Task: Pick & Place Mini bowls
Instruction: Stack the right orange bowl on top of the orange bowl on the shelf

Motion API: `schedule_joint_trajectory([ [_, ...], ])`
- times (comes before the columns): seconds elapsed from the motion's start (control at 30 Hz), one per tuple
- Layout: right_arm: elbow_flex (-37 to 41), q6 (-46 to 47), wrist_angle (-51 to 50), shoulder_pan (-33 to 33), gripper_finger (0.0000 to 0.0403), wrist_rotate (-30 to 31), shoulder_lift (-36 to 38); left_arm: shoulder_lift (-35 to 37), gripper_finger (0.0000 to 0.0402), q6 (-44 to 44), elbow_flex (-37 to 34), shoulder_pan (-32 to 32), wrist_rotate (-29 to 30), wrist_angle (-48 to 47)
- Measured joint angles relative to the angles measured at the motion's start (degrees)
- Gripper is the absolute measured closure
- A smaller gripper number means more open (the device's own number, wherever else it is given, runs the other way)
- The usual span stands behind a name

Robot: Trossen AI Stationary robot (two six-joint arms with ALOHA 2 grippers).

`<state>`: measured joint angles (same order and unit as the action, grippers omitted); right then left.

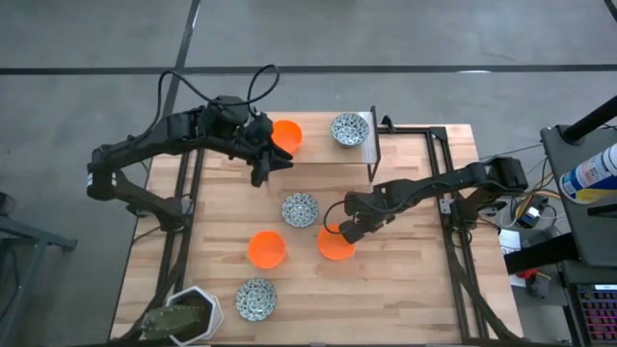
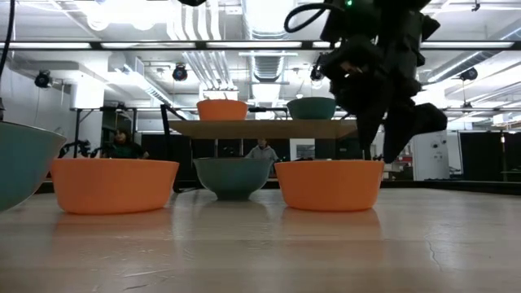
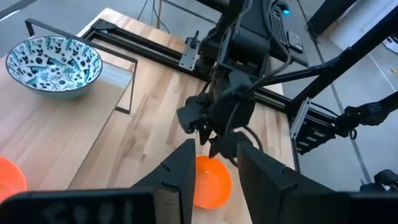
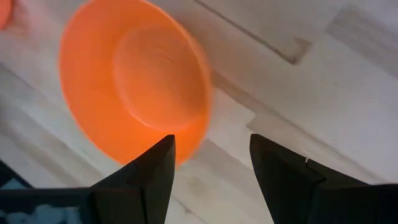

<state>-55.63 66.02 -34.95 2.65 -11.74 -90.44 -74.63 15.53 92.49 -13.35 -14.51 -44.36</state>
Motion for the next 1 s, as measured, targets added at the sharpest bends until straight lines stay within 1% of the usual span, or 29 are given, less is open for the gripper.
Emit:
schedule_joint_trajectory([
  [0.17,-0.7,1.0,1.1,1.4,0.0208,0.3,-3.7,0.0,0.0291,0.0,0.0,0.6,0.0,0.2],
  [0.3,-1.4,1.1,1.5,2.2,0.0233,1.1,-5.5,0.0,0.0291,-0.1,0.0,0.9,0.0,0.3],
  [0.43,-1.3,0.8,1.6,2.4,0.0281,1.2,-6.5,0.0,0.0291,-0.1,0.0,1.2,0.0,0.2],
  [0.6,-1.3,-0.2,2.8,2.4,0.0372,0.8,-6.4,0.0,0.0291,-0.1,0.0,1.2,0.0,0.2],
  [0.63,-1.3,-0.5,3.0,2.4,0.0383,0.1,-6.1,0.0,0.0291,-0.1,0.0,1.2,0.0,0.2],
  [0.73,-1.5,0.0,3.1,2.3,0.0391,-3.2,-4.8,0.0,0.0291,-0.7,0.0,1.5,-1.1,0.3],
  [0.8,-2.2,0.1,3.4,2.3,0.0393,-6.3,-3.7,0.0,0.0291,-3.2,0.0,2.2,-4.1,0.2],
  [0.87,-3.2,0.1,4.1,2.1,0.0393,-10.3,-2.6,0.0,0.0291,-5.8,0.0,3.0,-8.3,0.3],
  [1.0,-6.0,0.5,4.0,1.3,0.0394,-19.5,-1.6,-0.9,0.0291,-10.3,0.0,4.5,-15.4,1.1],
])
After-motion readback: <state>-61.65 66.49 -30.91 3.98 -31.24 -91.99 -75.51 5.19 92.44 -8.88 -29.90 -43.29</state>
